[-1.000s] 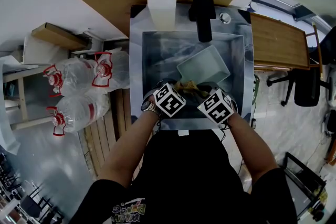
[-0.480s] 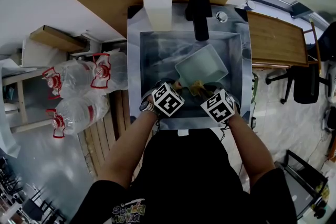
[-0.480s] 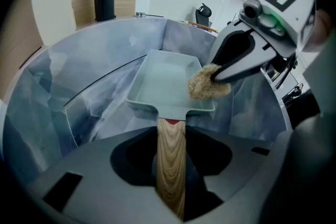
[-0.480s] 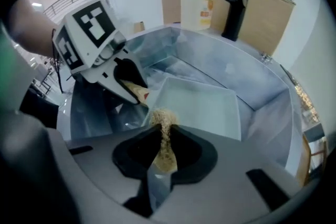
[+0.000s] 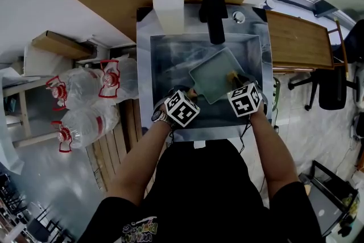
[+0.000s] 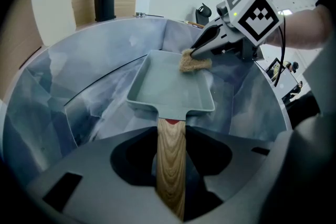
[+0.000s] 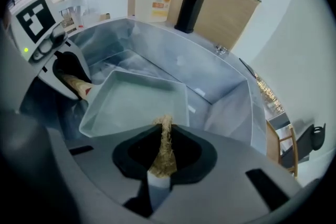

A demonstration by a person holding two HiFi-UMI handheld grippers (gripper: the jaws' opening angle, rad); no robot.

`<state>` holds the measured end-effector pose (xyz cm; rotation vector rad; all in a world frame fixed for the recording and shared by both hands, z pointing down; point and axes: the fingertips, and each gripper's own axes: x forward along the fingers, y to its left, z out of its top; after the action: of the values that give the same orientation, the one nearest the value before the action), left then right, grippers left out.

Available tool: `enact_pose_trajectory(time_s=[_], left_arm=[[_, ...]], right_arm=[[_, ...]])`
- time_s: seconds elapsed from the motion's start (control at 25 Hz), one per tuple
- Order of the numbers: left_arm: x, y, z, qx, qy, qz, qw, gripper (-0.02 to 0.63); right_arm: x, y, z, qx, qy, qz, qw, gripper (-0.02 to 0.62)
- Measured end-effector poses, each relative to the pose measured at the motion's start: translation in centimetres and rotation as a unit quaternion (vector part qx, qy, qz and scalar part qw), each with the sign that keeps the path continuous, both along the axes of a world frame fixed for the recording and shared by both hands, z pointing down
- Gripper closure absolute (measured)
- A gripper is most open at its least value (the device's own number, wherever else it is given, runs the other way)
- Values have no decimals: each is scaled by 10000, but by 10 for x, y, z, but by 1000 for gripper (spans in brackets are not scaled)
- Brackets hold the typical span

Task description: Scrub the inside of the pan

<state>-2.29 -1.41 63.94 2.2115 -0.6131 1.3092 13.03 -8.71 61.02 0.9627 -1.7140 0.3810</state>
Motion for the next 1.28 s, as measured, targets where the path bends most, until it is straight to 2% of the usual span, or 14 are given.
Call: enact_pose_trajectory(time_s=[0.32,0.72,0.84,0.92,1.08,1.28], left_arm=[[-1,0,0,8,-8,6,10000,434],[-1,0,0,22,-43,29,10000,433],[-2,-1,-3,162,-159,76,9997,430],[-3,-1,-6,305,-259,83,9992,422],[-3,-5,-18,568,-326,-69,9978,419],[0,-8,-40,890,-266,-378,9950,420]], right_arm=[[11,-17,4,264,217,526,9980,543],[7,-17,-2,286,-98,486,9984,545],[5,-14,-15,404,-422,539,9968,545],[1,-12,-30,509,-847,594,9933,545],[-7,-11,-62,671,-1791,734,9788,545],[-9,-8,-97,871,-2426,663,9639,545]])
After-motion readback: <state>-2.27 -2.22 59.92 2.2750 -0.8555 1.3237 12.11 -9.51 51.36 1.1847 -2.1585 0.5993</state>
